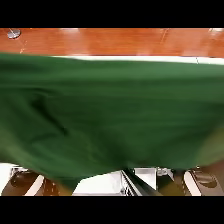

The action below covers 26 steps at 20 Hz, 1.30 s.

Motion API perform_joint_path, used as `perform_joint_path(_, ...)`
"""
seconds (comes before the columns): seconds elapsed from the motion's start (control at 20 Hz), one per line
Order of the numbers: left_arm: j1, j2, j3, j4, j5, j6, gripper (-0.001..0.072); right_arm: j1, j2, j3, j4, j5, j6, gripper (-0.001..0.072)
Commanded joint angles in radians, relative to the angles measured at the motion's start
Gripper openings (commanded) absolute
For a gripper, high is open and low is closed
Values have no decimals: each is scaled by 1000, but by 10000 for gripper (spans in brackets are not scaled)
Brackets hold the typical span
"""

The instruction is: Fold the shirts.

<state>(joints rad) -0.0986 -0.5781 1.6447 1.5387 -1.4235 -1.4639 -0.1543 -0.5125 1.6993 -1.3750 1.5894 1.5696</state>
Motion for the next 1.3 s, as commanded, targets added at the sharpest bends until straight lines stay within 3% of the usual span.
perform_joint_path(0.0,-13,-39,-260,37,129,-60,24,0,-2,-238,-3,-84,1,36)
perform_joint_path(0.15,-13,-137,-430,37,351,-124,24,0,-74,-440,5,-229,0,36)
perform_joint_path(0.3,-14,-328,-456,35,529,-161,24,0,-260,-497,9,-375,0,36)
perform_joint_path(0.6,-6,-694,-449,32,872,-412,24,0,-741,-470,181,-715,-26,35)
perform_joint_path(0.7,7,-792,-425,30,899,-466,24,0,-904,-387,222,-742,-27,35)
perform_joint_path(0.95,21,-952,-349,-37,899,-467,25,5,-1190,-153,320,-705,-31,35)
perform_joint_path(1.25,30,-997,-342,-39,814,-452,25,16,-1242,-113,312,-632,-47,36)
